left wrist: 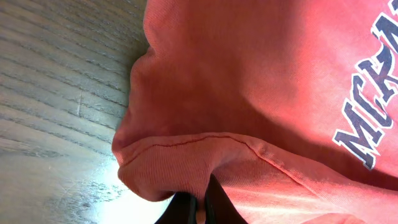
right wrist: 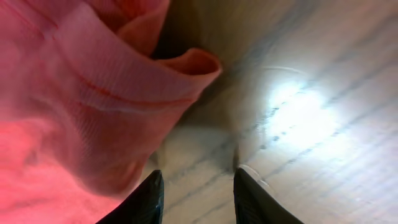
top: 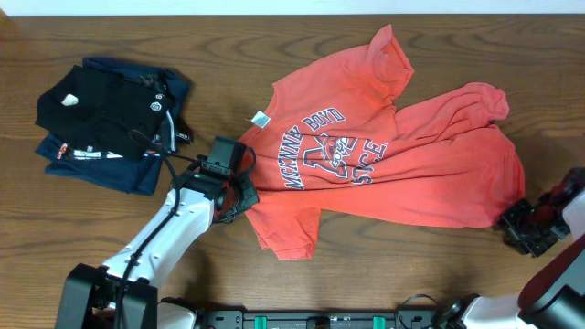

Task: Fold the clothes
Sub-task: 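Grasp the shirt's right hem corner with the right gripper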

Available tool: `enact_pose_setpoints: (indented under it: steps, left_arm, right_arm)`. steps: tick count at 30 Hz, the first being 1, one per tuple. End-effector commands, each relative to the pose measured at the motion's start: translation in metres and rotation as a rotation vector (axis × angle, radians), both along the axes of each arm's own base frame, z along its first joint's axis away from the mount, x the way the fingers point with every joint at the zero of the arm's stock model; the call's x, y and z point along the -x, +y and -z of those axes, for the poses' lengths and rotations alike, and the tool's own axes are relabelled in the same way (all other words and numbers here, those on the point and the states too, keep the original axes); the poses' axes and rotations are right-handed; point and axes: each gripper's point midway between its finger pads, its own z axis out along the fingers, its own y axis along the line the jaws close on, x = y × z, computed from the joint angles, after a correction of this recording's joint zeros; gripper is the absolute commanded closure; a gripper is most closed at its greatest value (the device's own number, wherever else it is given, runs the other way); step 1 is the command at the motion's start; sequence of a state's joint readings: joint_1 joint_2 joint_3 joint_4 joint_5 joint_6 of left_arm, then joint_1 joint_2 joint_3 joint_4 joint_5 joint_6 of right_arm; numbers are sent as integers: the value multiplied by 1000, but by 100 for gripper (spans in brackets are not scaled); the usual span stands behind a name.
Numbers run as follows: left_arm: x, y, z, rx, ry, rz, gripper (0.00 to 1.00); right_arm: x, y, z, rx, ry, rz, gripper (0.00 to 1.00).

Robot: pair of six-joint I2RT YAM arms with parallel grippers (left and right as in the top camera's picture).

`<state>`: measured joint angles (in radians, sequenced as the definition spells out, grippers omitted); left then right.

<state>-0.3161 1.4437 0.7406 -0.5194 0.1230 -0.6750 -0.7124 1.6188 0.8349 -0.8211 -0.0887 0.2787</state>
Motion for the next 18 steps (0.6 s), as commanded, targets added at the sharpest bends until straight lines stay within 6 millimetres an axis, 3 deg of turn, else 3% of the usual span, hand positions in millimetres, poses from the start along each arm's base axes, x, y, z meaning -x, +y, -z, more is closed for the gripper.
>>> enact_pose_setpoints:
  steps: [1,7,18]
  left_arm:
    - [0,6,0,-26,-7,5,94]
    - [0,6,0,-26,-6,5,94]
    - [0,6,0,-26,-6,5,94]
  right_arm:
    - [-12,-13,-22,59,-93,5,63]
    - [-20,-22,-23,106,-130,15,61]
    - [-10,-30,3,192,-127,45,60]
